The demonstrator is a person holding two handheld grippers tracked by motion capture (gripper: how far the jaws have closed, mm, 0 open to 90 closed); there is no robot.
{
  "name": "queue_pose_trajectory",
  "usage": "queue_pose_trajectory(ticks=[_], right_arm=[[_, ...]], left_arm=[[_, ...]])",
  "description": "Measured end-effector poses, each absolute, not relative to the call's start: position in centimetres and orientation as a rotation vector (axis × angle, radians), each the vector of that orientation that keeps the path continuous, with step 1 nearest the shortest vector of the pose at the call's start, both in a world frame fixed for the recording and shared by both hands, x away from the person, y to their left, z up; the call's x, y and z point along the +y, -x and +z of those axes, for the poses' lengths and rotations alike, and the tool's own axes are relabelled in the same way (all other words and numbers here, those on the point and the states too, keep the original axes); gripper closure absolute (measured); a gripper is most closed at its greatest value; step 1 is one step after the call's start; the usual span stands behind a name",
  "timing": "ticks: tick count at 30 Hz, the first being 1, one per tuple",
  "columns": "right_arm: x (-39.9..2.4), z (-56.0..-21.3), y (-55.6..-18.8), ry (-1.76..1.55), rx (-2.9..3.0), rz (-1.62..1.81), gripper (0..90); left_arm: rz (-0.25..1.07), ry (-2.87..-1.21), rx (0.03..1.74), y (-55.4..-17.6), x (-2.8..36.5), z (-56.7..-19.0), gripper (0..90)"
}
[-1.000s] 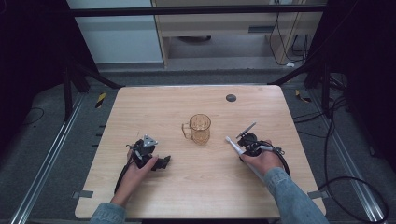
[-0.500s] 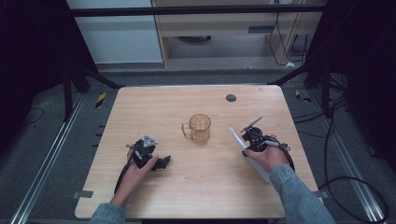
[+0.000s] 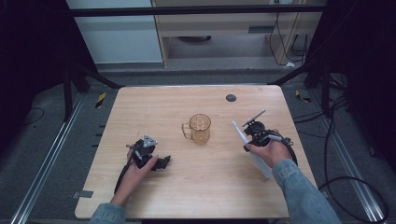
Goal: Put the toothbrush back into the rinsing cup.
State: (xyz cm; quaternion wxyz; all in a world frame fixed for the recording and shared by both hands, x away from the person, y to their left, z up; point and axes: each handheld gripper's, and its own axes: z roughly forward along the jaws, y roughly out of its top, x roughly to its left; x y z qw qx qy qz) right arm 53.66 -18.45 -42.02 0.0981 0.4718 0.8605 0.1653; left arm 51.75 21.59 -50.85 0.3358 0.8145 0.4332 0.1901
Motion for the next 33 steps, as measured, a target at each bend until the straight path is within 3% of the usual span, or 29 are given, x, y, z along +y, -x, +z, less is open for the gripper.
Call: queue_pose_trajectory(ticks=[33], right_arm=[[-17.4,-35.2,-55.9,-1.312,2.304,0.85,67.4]], left_arm=[[0.498,-2.126,1.127,-51.8,21.6,-50.8,0.0]])
